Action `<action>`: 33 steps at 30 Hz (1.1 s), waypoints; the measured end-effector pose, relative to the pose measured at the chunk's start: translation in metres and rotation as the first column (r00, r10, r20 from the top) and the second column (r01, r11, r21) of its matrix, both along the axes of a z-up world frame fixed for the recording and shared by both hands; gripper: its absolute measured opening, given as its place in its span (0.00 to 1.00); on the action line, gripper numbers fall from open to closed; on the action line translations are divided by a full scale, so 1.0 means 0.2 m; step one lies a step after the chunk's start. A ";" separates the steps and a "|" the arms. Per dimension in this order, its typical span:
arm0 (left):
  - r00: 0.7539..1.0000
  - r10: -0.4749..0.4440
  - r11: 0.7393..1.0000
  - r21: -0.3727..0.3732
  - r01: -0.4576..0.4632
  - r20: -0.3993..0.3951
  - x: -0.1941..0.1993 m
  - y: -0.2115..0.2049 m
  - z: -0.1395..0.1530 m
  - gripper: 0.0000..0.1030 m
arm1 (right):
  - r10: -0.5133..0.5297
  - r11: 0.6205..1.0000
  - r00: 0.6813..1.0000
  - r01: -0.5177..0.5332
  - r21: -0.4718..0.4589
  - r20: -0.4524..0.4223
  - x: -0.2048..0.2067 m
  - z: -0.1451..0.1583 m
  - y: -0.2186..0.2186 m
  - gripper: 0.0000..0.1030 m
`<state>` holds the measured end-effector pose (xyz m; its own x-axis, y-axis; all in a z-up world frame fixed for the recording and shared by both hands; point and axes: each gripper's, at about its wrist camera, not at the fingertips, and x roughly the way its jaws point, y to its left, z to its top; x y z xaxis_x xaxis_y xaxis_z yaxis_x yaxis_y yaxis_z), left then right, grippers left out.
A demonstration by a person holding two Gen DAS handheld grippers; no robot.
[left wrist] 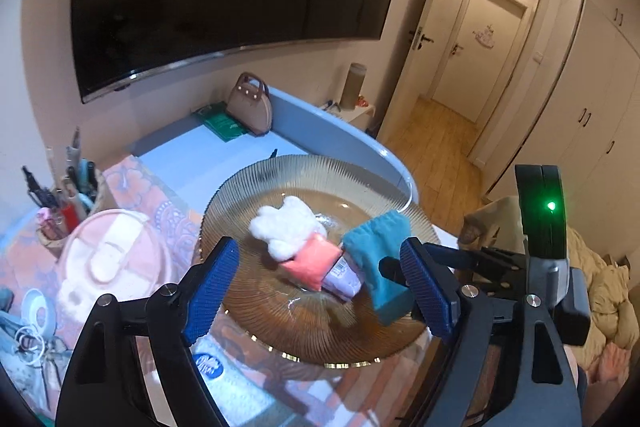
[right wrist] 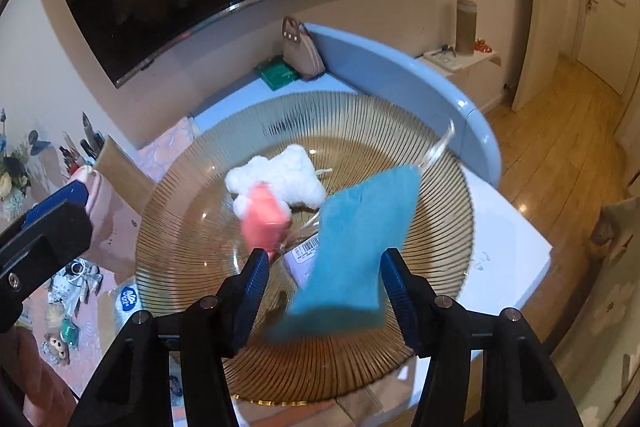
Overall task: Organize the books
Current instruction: 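Move both open tools back over the desk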
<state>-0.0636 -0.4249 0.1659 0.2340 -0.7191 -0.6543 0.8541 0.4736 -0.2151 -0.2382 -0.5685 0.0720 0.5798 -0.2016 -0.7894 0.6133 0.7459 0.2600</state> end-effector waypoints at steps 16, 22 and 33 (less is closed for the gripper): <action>0.959 0.239 0.969 -0.100 -0.226 0.155 -0.06 0.95 0.37 0.79 | 0.203 0.967 0.972 -0.180 -0.183 0.119 0.03 0.40 0.60 0.56; 0.880 0.439 0.897 -0.133 -0.420 0.179 -0.02 1.51 0.47 0.79 | 0.358 0.925 0.923 -0.330 -0.191 0.141 0.20 0.42 0.95 0.56; 0.732 0.668 0.744 -0.107 -0.659 0.133 0.10 2.22 0.32 0.91 | 0.613 0.788 0.782 -0.597 -0.149 0.109 0.58 0.29 1.57 0.56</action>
